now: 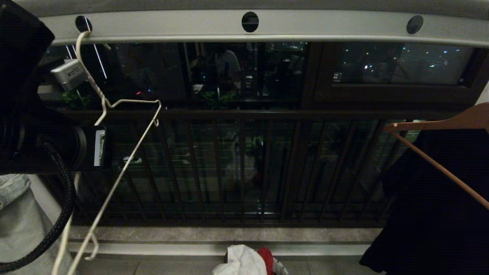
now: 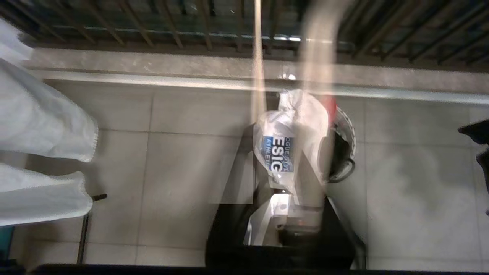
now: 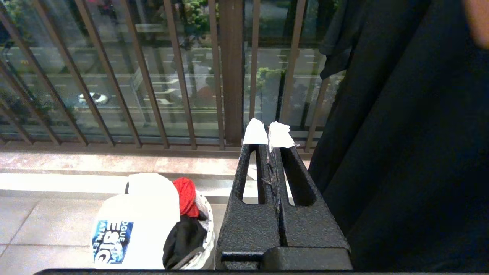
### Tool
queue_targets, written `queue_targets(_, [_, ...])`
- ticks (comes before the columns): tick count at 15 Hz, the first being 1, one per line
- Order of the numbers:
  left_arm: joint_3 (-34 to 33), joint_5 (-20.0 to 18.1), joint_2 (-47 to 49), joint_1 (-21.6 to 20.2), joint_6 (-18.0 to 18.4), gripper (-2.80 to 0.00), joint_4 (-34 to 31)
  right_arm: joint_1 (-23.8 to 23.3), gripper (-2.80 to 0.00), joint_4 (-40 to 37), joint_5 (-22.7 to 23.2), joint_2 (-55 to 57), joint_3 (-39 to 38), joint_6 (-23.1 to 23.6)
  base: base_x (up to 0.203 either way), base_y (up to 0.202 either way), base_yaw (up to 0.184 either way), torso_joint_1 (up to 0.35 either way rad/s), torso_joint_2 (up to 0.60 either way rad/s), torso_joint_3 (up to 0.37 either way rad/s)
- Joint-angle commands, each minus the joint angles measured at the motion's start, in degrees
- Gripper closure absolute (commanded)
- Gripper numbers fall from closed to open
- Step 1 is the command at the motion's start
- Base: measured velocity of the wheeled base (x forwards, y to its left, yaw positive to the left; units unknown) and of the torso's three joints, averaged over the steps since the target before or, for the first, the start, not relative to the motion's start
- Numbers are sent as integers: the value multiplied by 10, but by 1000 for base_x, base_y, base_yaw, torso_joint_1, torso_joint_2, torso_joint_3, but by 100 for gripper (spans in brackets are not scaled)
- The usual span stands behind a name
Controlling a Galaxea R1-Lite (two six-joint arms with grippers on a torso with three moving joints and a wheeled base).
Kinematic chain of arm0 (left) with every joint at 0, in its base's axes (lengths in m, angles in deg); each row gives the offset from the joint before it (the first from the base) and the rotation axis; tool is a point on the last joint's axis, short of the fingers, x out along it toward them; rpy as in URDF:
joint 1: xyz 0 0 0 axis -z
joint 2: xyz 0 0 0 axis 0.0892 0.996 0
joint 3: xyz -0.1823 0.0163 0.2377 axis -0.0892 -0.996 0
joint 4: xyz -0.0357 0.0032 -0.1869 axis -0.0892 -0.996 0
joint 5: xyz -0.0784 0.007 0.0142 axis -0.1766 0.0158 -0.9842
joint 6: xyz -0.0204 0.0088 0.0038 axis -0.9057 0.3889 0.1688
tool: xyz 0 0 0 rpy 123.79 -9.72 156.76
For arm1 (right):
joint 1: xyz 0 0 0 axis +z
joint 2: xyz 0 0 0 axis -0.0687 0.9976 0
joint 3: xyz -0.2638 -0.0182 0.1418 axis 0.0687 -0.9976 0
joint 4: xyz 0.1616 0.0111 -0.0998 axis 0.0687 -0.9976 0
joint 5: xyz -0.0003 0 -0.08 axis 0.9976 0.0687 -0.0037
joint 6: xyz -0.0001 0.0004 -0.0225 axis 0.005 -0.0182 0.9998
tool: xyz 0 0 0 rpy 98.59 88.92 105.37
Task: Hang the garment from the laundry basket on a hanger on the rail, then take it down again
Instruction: Pick up the clothes rack on the clothesline
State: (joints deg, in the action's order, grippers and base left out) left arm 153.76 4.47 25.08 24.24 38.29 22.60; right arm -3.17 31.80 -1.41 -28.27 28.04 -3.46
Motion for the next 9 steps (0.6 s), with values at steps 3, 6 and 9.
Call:
queue_targets(3, [-10, 5, -44, 0, 2, 0, -5, 0, 0, 0, 0, 1, 0, 0, 0, 0, 0, 0, 0, 0])
queue_targets(6, [-14, 6, -68, -1, 3, 0, -5, 1, 0, 0, 0, 1, 0, 0, 0, 0, 0, 0, 0, 0])
queue_targets(9, [-13, 11, -79, -1, 3, 0, -5, 1, 0, 0, 0, 1, 0, 0, 0, 0, 0, 0, 0, 0])
